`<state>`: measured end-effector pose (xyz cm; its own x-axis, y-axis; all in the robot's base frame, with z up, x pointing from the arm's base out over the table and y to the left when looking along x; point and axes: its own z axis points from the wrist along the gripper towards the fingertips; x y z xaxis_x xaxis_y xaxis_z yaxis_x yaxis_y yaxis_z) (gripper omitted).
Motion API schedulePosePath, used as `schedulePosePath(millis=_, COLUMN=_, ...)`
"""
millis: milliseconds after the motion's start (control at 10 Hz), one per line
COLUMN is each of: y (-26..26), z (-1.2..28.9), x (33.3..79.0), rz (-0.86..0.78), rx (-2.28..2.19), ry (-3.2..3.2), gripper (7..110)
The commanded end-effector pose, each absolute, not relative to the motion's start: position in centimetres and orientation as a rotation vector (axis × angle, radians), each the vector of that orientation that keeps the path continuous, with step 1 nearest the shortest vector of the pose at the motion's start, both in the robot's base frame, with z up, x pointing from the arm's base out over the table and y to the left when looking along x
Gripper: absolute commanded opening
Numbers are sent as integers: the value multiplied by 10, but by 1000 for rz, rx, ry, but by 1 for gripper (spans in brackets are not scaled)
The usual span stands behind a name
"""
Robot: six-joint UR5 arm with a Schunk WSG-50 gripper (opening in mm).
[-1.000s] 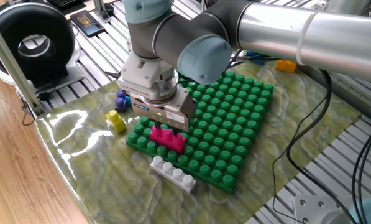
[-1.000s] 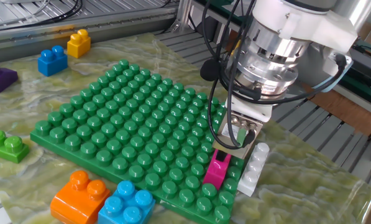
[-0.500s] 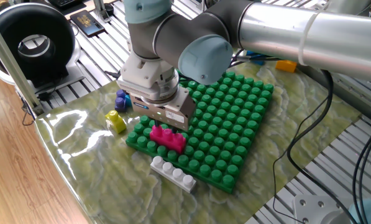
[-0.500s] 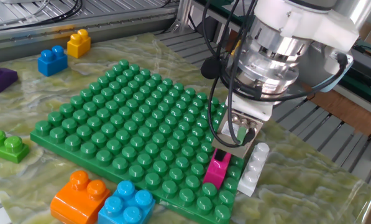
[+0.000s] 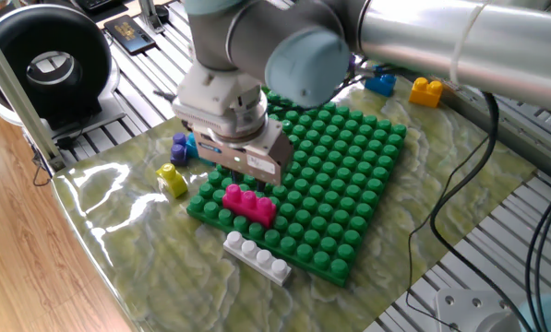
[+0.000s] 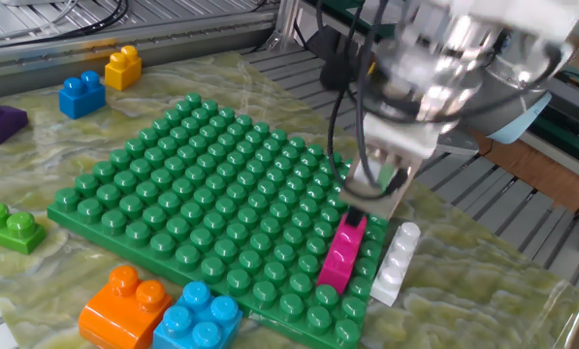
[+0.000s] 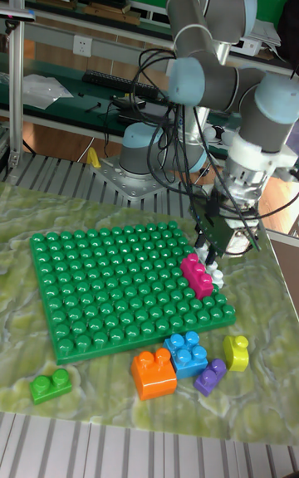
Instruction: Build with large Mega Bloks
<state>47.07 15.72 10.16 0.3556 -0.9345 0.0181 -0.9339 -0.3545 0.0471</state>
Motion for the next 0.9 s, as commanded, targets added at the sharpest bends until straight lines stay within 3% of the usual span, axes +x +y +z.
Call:
schedulePosePath(millis=0, y=183, z=133, x=446, rz=-153, rx=2308, ry=-2117, gripper=44)
schedulePosePath(millis=500, y=226, z=144, x=425, rz=-375, rx=1601, ry=-2672, gripper=44)
schedulePosePath(millis=700, y=242, z=136, x=441, rz=-329, rx=1414, ry=-2829, gripper=44)
schedulePosePath(millis=800, y=239, z=131, x=453, rz=-231, rx=1370, ry=-2873, gripper=44)
